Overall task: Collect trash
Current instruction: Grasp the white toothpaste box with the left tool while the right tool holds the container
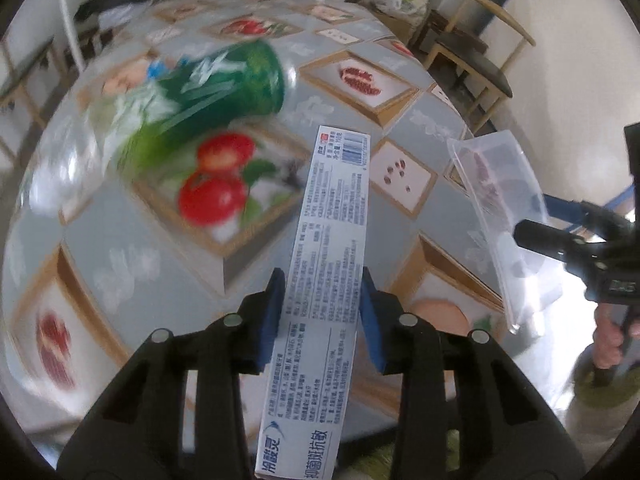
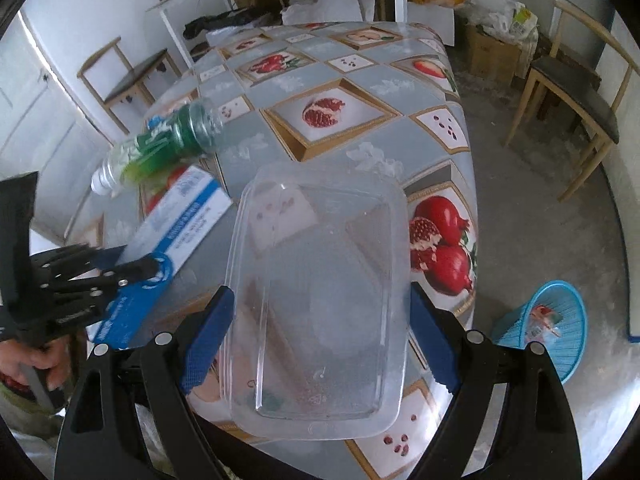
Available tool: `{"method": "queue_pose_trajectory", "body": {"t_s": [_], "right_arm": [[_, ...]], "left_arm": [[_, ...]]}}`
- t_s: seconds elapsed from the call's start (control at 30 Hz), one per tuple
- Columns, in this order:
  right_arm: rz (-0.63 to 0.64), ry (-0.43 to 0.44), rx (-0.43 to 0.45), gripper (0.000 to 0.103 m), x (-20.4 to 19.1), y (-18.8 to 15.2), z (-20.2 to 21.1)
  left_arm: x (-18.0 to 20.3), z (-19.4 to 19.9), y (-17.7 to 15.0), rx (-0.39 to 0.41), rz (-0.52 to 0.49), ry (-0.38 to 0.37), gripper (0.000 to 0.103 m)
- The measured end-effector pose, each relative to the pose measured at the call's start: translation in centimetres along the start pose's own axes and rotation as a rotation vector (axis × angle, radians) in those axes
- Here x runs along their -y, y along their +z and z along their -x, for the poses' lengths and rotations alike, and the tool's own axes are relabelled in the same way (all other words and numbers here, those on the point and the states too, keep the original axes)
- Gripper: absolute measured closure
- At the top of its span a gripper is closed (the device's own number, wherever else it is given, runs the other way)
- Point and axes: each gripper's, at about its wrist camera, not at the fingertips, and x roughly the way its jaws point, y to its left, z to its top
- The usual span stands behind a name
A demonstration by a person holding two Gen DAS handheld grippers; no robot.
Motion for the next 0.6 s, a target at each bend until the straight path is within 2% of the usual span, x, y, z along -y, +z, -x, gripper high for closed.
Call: {"method": "queue_pose_trajectory", "body": {"t_s": [0.17, 0.2, 0.27, 0.6], "right_arm": [[-0.002, 0.008, -0.02, 0.019, -0.1, -0.9, -0.3], [-0.003, 0.01, -0.024, 0.019, -0.1, -0.9, -0.5], [-0.003, 0.003, -0.026, 0.018, -0.1, -0.8, -0.7], [-0.025, -0.007, -0.033, 0.017, -0.3, -0.1, -1.4]], "left_arm": [[0.4, 0.8, -1.9, -0.029, 0.026, -0.007, 0.068], [0.5, 0.8, -1.8, -0.037, 0.019, -0.014, 0.064], [0.9, 0.6, -1.3, -0.035, 0.001, -0.009, 0.056], [2.7, -1.4, 2.0, -0.024, -0.076, 0.044, 0.056]]}}
